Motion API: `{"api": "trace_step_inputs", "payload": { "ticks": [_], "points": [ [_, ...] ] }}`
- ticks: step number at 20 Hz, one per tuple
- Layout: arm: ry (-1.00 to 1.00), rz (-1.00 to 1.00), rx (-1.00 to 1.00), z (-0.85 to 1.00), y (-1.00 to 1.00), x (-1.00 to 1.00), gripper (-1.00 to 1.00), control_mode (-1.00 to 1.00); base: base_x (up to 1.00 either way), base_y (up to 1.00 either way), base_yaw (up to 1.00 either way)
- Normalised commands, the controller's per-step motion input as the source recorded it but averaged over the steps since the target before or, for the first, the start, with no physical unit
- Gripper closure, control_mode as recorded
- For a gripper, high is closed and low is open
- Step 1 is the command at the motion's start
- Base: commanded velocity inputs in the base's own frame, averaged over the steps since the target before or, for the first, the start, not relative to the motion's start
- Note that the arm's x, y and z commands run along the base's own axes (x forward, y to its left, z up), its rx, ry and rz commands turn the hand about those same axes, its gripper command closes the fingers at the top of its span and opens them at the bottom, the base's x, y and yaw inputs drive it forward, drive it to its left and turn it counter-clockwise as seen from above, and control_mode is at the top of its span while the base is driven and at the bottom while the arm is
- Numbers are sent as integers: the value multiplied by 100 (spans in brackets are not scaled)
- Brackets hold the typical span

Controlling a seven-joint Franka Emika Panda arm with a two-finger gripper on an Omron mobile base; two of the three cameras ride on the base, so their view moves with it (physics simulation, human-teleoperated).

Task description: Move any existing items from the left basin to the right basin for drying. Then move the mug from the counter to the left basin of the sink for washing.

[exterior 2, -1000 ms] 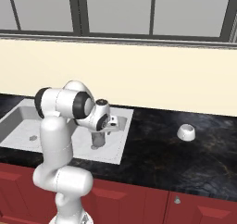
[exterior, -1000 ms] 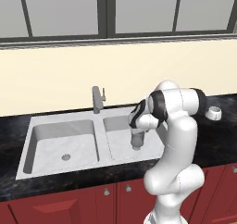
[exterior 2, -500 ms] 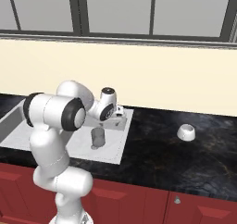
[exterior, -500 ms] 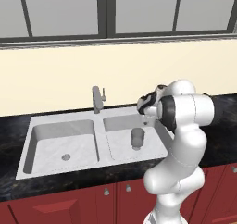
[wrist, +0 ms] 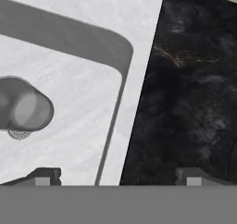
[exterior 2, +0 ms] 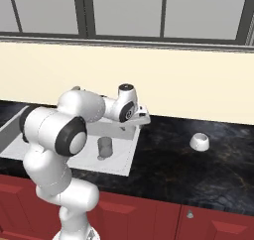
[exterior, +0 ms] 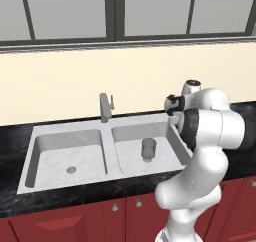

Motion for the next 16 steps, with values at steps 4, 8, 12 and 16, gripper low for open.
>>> {"api": "trace_step_inputs", "payload": {
  "ticks": [4, 8, 12, 16],
  "points": [
    [1, 0, -6, 12, -88, -2, -100, -100, 0, 0, 0],
    [3, -16, 1, 1, -88, 0, -100, -100, 0, 0, 0],
    [1, -36, 7, 1, -84, 0, -100, -100, 0, 0, 0],
    [0, -31, 7, 5, -72, 0, -100, -100, 0, 0, 0]
  ]
}}
